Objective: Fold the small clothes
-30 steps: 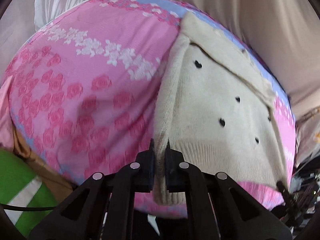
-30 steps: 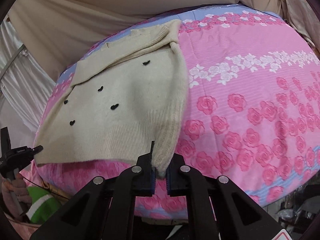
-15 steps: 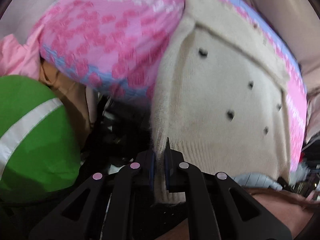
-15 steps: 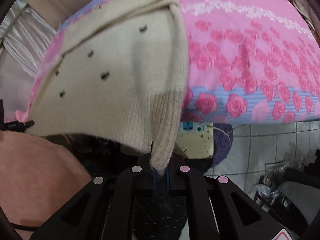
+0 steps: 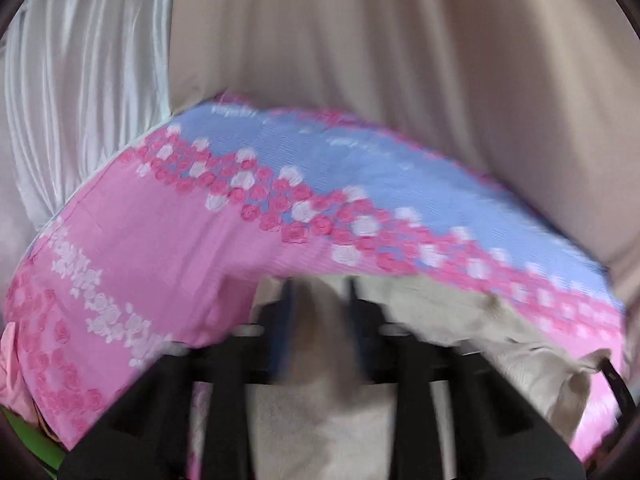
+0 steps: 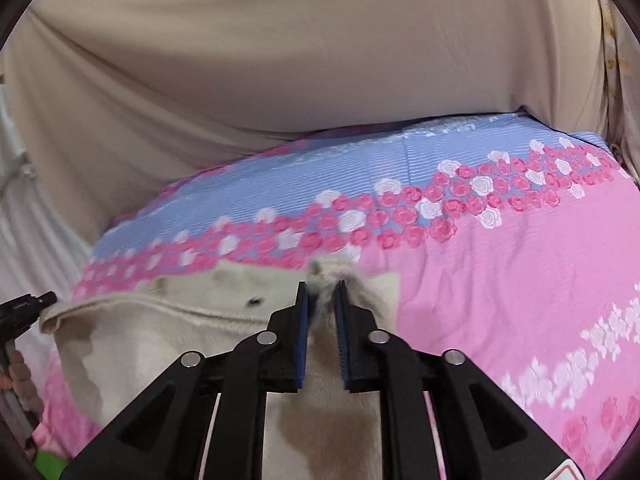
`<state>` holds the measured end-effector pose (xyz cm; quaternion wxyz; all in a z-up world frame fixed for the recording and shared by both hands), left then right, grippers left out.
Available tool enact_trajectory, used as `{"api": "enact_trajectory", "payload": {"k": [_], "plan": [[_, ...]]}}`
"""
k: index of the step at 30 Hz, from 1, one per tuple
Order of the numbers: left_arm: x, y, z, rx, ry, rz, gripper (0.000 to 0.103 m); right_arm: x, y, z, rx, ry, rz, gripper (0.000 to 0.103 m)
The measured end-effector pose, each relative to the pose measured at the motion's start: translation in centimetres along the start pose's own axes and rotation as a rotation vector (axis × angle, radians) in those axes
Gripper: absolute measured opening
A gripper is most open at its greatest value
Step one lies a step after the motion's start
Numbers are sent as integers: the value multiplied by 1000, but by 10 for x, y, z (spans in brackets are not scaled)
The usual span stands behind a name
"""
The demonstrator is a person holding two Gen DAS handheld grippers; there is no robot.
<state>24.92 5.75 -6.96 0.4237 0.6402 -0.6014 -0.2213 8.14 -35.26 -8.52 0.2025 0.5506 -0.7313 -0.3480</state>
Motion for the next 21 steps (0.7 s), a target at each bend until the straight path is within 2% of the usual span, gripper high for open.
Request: {"api": "enact_trajectory", "payload": {"k": [1, 2, 3, 4, 5, 8, 12, 16, 17, 18, 19, 21], "plan": [[-1, -8, 2, -20, 10, -33, 42, 0, 2, 0, 8, -22, -5, 20], [-3, -12, 5, -35, 26, -31, 42, 0, 10, 3, 36, -43, -23, 23], [-8, -6, 9, -17, 39, -21, 43, 1, 21, 9, 58, -54, -25, 38], [-13, 1, 13, 4, 42, -22, 50, 3, 30, 16, 74, -49, -12, 45], [-20, 10, 20, 28, 43, -28, 62, 3, 39, 27, 85, -35, 6, 53], [-43, 33, 43, 88, 23, -56, 73, 2, 46, 60, 28, -2, -2, 53], [-56, 17, 73, 34, -38, -116, 73, -3, 25, 74, -45, 46, -17, 53], [-64, -13, 74, -25, 12, -165, 73, -9, -13, 65, -94, 32, -44, 55], [-66, -21, 74, -36, 18, -186, 73, -11, -26, 67, -132, 26, -59, 48], [-68, -27, 76, -44, 21, -204, 73, -12, -34, 67, -161, 21, -69, 14], [-71, -33, 76, -53, 26, -228, 72, -11, -33, 64, -161, 12, -67, 10], [-76, -39, 75, -67, 41, -239, 72, -8, -12, 46, -67, -14, -73, 5]]}}
Point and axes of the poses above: each gripper's, at about its wrist camera, not at the fingertips, and y roughly against the way its jaws point, x to its right, z to its underside, the point moved 7 cm from there along -y, roughly the way its jaws point, and after that the axes turned 13 degrees about y, right-handed, at the moved point
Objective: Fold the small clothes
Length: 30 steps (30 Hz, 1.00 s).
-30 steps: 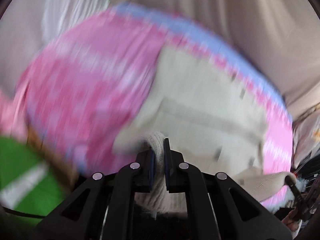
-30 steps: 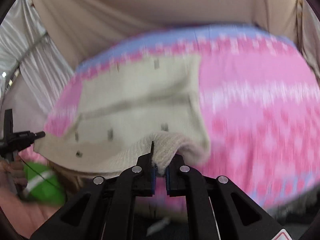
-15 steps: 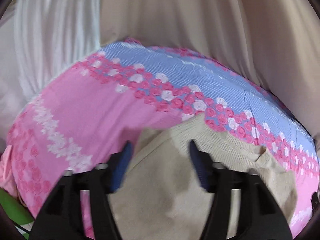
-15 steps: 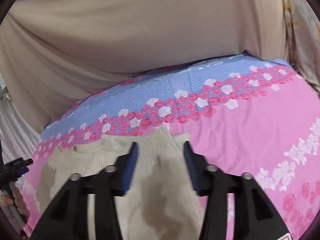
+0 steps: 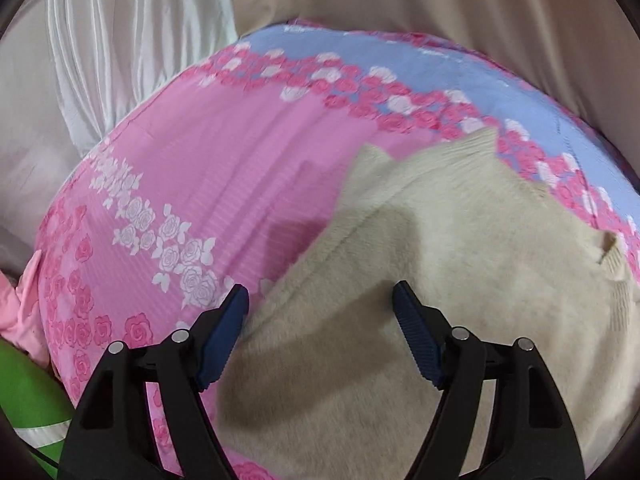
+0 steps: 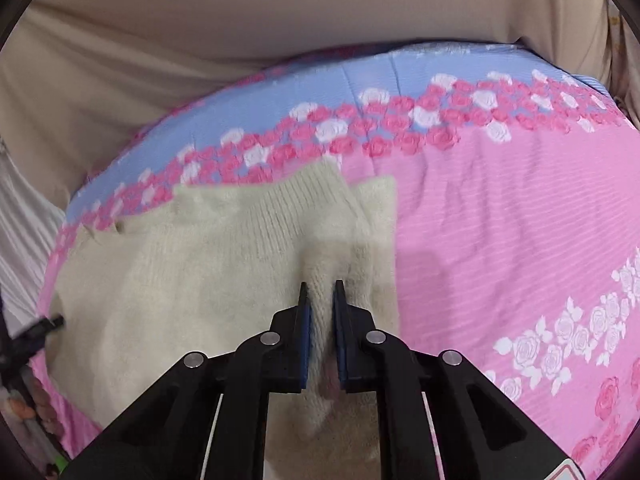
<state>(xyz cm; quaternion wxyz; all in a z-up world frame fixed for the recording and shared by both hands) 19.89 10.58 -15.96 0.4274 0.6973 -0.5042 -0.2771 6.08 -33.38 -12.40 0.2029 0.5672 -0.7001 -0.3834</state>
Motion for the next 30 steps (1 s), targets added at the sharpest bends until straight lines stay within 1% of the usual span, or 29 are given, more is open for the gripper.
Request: {"api": "enact_trajectory", "payload": {"k": [2, 3, 5, 6, 7, 8, 9, 10, 11, 12, 13, 15, 17, 18, 19, 20, 21, 22, 23, 24, 26, 27, 28, 29, 30], "plan": [[-4, -2, -2, 4, 5, -5, 73, 9, 18, -9, 63, 3, 51, 5], [-5, -4, -3, 9, -2, -15, 73, 16, 13, -6, 51, 3, 67, 5], [-6, -10, 0, -7, -7, -19, 73, 29, -18, 12, -87, 17, 80, 6], [-6, -9, 0, -13, -2, -14, 73, 33, -23, 21, -125, 3, 75, 7], [-6, -5, 0, -16, 3, 0, 73, 31, -17, 22, -108, -18, 50, 9], [-8, 2, -2, -9, 12, 20, 72, 28, -3, 21, -69, -24, 40, 13], [-10, 6, -3, -4, 22, 34, 73, 24, 6, 21, -48, -19, 45, 24], [-13, 12, -4, -3, 39, 57, 76, 20, 16, 24, -35, -12, 51, 32], [-15, 14, -4, -7, 49, 70, 80, 17, 21, 29, -31, -4, 51, 44], [-19, 16, -4, -11, 63, 83, 81, 15, 24, 35, -37, 4, 49, 46], [-22, 17, -6, -12, 77, 91, 81, 13, 25, 45, -60, 15, 48, 47], [-26, 15, -12, -16, 108, 103, 82, 15, 21, 61, -106, 15, 49, 51], [-25, 8, -18, -27, 127, 109, 84, 17, 16, 76, -142, -13, 34, 51], [-19, -1, -22, -46, 130, 127, 86, 18, 14, 83, -155, -44, 22, 51], [-16, -10, -23, -69, 117, 121, 85, 18, 14, 86, -155, -67, 10, 51], [-11, -21, -22, -101, 93, 107, 72, 18, 13, 87, -149, -92, -8, 50], [-7, -28, -20, -128, 73, 122, 41, 17, 12, 86, -142, -108, -34, 35], [-2, -32, -17, -168, 59, 166, 31, 14, 10, 86, -140, -108, -52, 23], [-2, -28, -18, -168, 67, 181, 17, 12, 11, 83, -142, -100, -44, 19], [-6, -17, -23, -130, 77, 173, 10, 9, 16, 77, -126, -89, -44, 10], [-20, 2, -30, -80, 109, 165, 9, 1, 35, 59, -59, -74, -62, 10], [-29, 7, -32, -65, 127, 146, 1, -3, 43, 51, -34, -53, -64, 10], [-41, 9, -33, -39, 139, 92, 0, -6, 45, 49, -32, -28, -56, 10], [-48, 6, -33, -22, 139, 53, 0, -5, 37, 54, -64, 0, -30, 11], [-54, -3, -30, -34, 123, 18, 1, -1, 25, 61, -109, 8, -15, 13]]}}
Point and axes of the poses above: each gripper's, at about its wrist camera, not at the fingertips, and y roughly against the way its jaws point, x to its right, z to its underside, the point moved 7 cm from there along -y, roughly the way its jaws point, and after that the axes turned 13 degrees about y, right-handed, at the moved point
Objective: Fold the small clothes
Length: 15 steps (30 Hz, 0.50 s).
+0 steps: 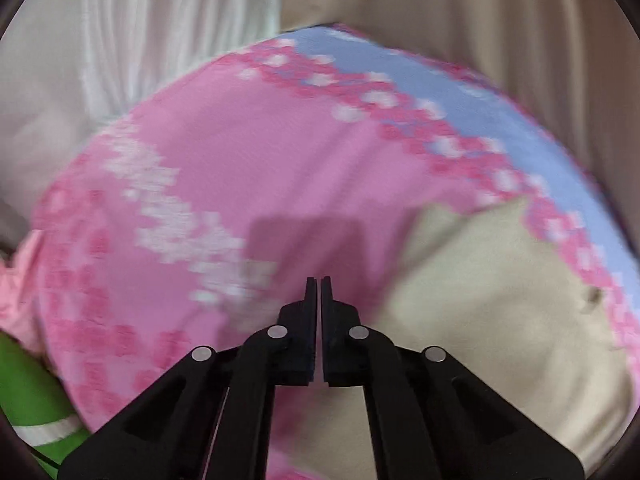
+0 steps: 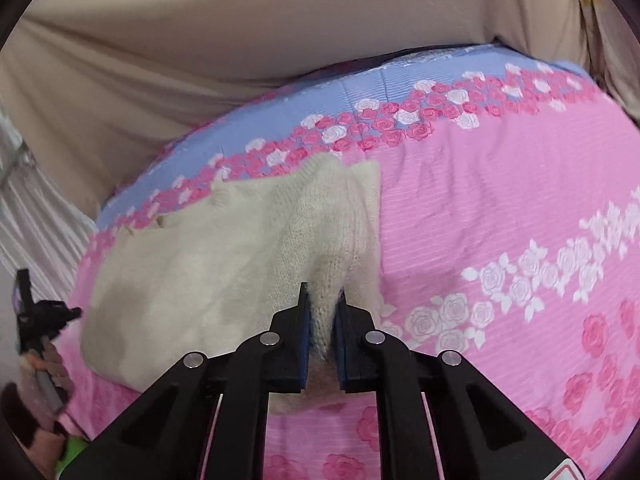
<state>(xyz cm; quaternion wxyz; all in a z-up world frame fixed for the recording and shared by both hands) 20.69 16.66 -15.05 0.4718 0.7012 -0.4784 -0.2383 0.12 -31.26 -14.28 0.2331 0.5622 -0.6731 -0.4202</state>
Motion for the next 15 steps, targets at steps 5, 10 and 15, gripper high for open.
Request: {"api": "enact_trajectory", "payload": {"k": [5, 10, 15], "plan": [[-3, -4, 21, -107, 10, 73, 7, 15, 1, 14, -10, -120, -3, 34], [37, 23, 4, -5, -43, 174, 63, 3, 11, -31, 54, 32, 47, 61], [96, -2, -14, 3, -177, 187, 79, 1, -26, -80, 39, 97, 82, 65]]}}
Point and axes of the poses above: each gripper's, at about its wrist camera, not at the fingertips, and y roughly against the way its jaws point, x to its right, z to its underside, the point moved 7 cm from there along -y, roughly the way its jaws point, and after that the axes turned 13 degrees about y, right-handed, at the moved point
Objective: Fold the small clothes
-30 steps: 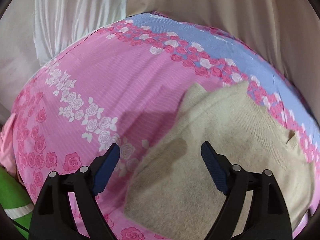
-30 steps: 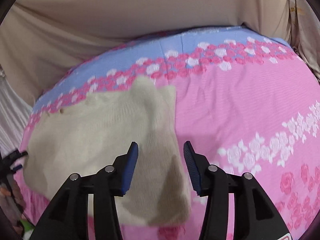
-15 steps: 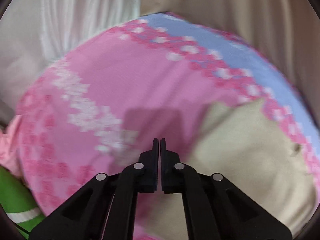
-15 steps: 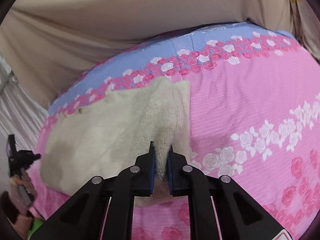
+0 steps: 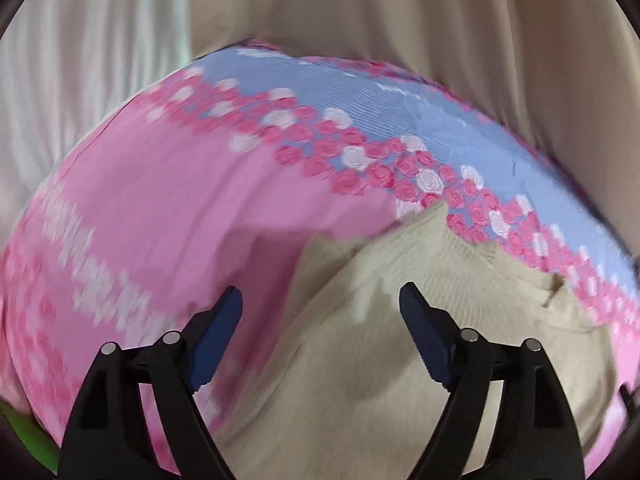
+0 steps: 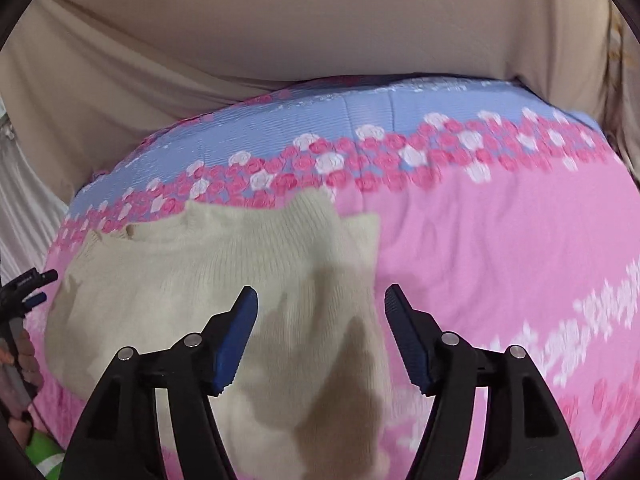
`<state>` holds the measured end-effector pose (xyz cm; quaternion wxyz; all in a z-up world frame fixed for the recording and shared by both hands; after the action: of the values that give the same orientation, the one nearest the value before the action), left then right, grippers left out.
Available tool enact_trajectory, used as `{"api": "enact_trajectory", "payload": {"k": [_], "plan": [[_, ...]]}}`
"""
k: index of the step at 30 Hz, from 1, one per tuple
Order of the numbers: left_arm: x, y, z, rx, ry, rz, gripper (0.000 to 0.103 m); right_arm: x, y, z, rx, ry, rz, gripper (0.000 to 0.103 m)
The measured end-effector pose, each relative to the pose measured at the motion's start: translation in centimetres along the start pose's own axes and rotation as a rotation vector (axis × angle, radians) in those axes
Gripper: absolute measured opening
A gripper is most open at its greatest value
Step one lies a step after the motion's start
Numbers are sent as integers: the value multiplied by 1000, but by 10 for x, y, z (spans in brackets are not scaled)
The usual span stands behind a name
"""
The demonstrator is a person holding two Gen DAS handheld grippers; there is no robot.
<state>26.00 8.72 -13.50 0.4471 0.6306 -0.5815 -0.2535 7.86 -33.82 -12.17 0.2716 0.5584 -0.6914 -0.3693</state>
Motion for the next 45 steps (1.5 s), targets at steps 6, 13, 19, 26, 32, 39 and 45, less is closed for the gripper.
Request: {"api": "enact_trajectory", "payload": {"k": [6, 13, 19, 26, 32, 39, 45], "plan": [[25, -36, 1, -71, -106, 7, 17, -14, -48, -2, -96, 27, -30, 6], [2, 11, -19, 35, 13, 63, 16, -31, 1, -43, 121, 12, -54, 7], [-6, -42, -6, -52, -5, -49, 32, -5, -67, -11, -85, -75, -38, 16], [-56, 34, 22, 22, 91, 15, 83, 5, 9, 56, -36, -172, -66, 63], [-106, 36, 102, -138, 288, 12, 83, -6, 11, 131, -128, -256, -168, 64], [-96, 22, 112, -156, 460, 99, 92, -19, -3, 115, -38, -397, -266, 80], [-71, 20, 93, -199, 392, 125, 23, -18, 19, 87, 21, -415, -312, 19]]}}
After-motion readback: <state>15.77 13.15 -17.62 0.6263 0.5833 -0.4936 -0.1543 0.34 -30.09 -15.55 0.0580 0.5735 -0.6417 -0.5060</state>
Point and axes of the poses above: each gripper's, at about its wrist camera, not at the fingertips, and y roughly against the way its jaws point, x to its right, z to its underside, the point moved 7 cm from there along -y, roughly the way its jaws point, and after that the axes turned 13 degrees about y, right-handed, at the moved point
